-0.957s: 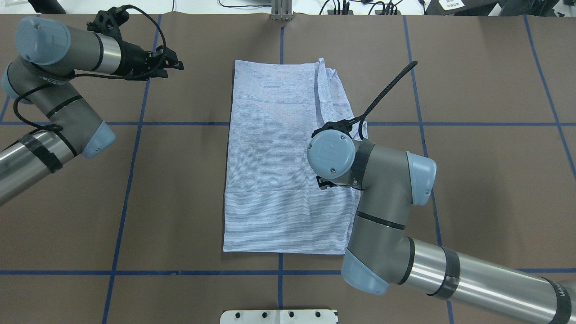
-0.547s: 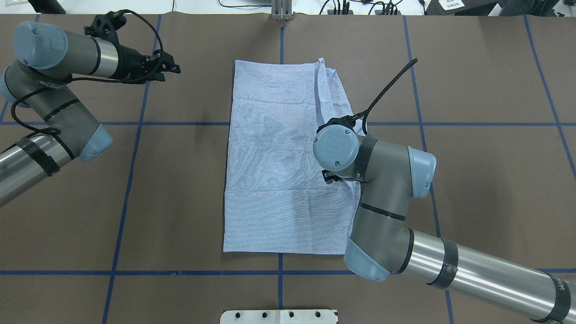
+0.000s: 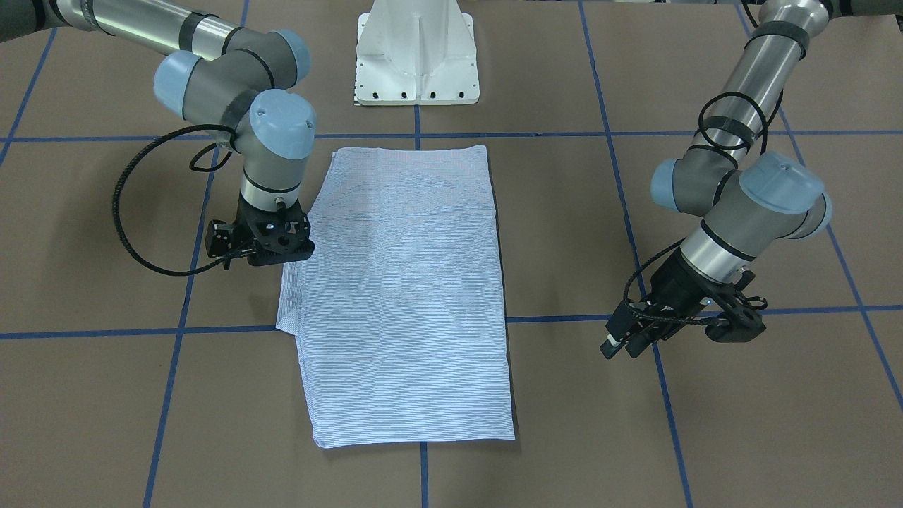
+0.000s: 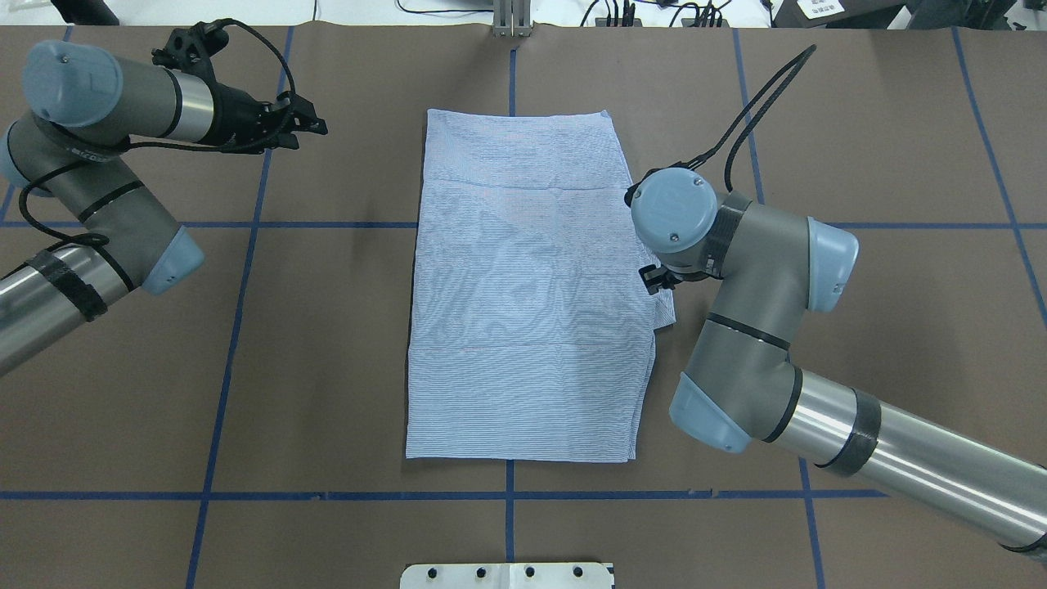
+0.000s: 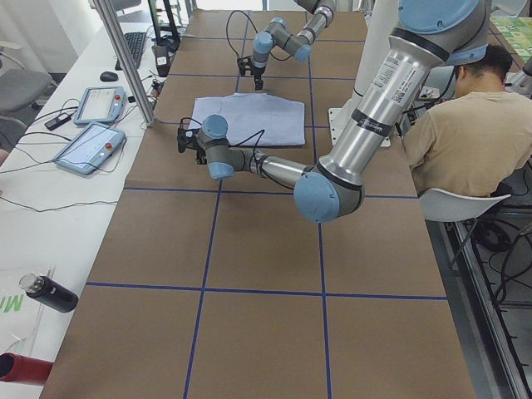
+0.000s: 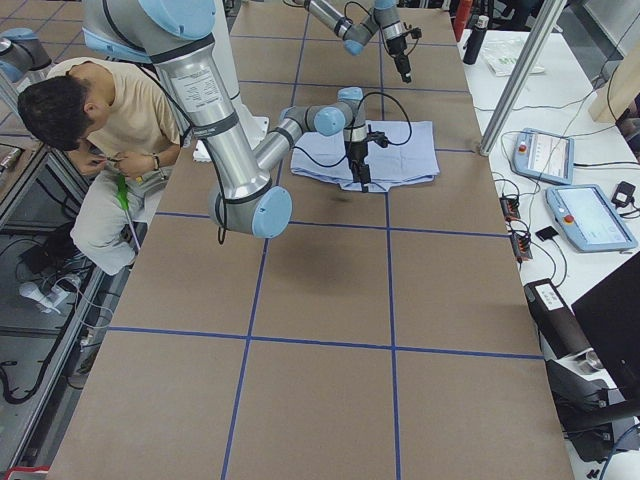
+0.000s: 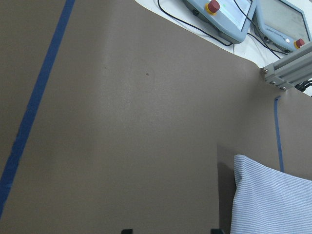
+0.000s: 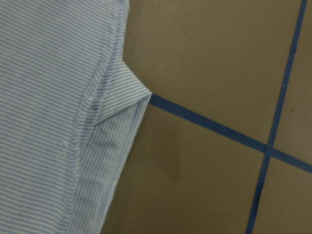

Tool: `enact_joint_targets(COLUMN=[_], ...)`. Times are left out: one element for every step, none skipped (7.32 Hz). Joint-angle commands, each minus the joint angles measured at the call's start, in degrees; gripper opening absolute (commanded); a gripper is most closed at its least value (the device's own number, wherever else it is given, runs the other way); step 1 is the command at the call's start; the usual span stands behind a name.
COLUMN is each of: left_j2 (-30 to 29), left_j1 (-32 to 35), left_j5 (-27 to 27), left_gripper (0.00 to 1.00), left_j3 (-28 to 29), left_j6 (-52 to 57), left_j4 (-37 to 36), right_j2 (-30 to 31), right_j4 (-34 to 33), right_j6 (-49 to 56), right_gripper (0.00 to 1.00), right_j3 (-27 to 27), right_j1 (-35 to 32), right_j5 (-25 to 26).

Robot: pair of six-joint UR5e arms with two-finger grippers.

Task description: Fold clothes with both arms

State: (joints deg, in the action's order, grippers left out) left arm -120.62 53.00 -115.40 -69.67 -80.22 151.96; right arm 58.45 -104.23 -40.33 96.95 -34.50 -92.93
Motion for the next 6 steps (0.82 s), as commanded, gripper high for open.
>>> enact_joint_targets(left_j2=[0.0, 0.0, 0.0, 0.0, 0.0, 0.0], left_j1=[0.0, 0.0, 0.0, 0.1, 0.2, 0.2], left_j5=[-0.1, -0.1, -0.1, -0.1, -0.1, -0.1], left_gripper=[0.62, 0.62, 0.61, 0.61, 0.61, 0.61], left_j3=[0.0, -0.1, 0.0, -0.1, -0.1, -0.1], left_j6=[0.0, 0.0, 0.0, 0.1, 0.2, 0.4], left_j4=[0.0, 0.0, 0.0, 0.0, 0.1, 0.1], right_j2=[0.7, 0.6, 0.6, 0.8, 2.3, 4.6], right_j4=[-2.6, -2.0, -1.8, 2.4, 9.8, 16.9], right_j6=[-6.9, -19.1, -34.7, -51.2, -65.8, -77.1], right_gripper=[0.96, 0.96, 0.96, 0.96, 0.96, 0.96], right_j3=[5.6, 7.1, 9.7, 11.5, 11.5, 11.5], right_j1=[-0.4, 1.1, 4.6, 7.7, 10.4, 12.7], right_j5=[-2.0, -5.4, -5.6, -5.4, -4.4, -1.1])
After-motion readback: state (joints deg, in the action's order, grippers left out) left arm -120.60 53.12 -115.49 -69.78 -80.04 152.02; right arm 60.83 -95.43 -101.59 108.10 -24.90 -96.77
